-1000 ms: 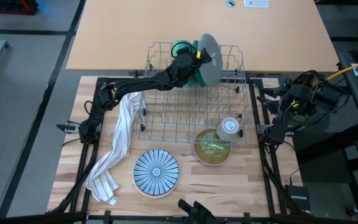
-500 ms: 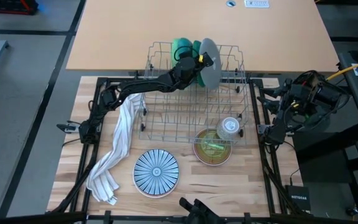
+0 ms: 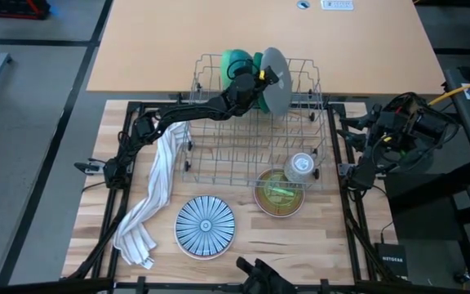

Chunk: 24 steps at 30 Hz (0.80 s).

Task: Sort dishes
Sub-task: Put the gray plate into the dish rack

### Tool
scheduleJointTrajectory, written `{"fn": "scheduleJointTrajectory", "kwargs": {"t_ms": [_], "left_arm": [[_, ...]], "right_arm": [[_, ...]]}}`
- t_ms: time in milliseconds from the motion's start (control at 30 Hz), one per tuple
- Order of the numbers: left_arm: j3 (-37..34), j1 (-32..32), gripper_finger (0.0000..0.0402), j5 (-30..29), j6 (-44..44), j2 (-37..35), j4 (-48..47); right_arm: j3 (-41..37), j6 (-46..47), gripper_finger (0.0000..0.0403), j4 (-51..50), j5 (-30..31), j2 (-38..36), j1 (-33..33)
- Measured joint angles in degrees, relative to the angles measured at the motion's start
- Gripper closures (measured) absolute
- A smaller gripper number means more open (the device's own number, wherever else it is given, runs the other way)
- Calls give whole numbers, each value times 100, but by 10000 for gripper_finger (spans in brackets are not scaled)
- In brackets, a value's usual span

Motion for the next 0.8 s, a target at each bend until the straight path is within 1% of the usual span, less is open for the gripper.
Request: {"fn": "scheduleJointTrajectory", "kwargs": {"t_ms": [100, 267, 433, 600, 800], "left_arm": [[0, -2, 383, 1, 224, 0, -7], [0, -2, 379, 12, 236, 0, 25], [0, -4, 345, 44, 234, 0, 41], [0, -4, 309, 46, 14, 0, 55], [0, -6, 298, 44, 247, 0, 79]], "right_arm": [[0, -1, 217, 0, -2, 0, 1], [0, -1, 217, 0, -20, 0, 0], [0, -1, 217, 0, -44, 0, 1], [0, 54, 217, 0, -46, 0, 1], [0, 128, 217, -2, -234, 0, 1]]}}
